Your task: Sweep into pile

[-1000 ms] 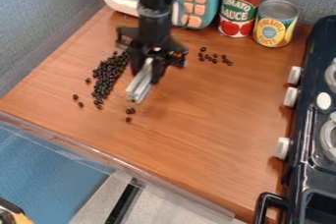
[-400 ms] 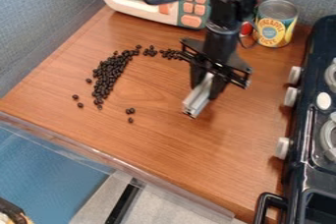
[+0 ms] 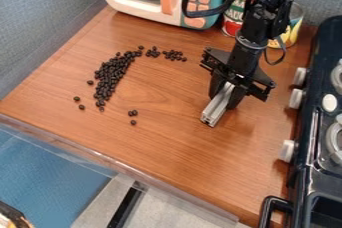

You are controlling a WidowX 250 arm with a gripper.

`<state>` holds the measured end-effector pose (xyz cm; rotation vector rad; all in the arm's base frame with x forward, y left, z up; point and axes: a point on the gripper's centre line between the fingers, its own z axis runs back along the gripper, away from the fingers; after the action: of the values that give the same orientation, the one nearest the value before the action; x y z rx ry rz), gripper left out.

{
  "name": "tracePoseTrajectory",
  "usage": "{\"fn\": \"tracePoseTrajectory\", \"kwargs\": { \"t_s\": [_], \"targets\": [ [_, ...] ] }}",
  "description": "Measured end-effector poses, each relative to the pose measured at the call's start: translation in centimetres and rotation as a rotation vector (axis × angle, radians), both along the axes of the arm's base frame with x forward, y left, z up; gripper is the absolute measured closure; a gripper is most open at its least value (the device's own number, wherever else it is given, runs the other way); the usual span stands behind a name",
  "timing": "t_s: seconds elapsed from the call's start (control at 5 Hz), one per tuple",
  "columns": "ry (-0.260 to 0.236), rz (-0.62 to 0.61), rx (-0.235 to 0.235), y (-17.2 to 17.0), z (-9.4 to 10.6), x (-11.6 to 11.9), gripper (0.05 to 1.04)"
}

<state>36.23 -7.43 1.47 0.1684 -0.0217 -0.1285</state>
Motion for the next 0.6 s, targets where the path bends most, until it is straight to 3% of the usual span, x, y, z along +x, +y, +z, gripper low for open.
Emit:
{"fn": "tracePoseTrajectory", "kwargs": {
  "t_s": [0.2,0.6],
  "targets": [
    [-0.013,0.024,0.02,-0.6,-0.2,0.9,0.71],
    [-0.042,0.123,-0.013,-1.1,-0.2,3.1,0.71]
  ]
}}
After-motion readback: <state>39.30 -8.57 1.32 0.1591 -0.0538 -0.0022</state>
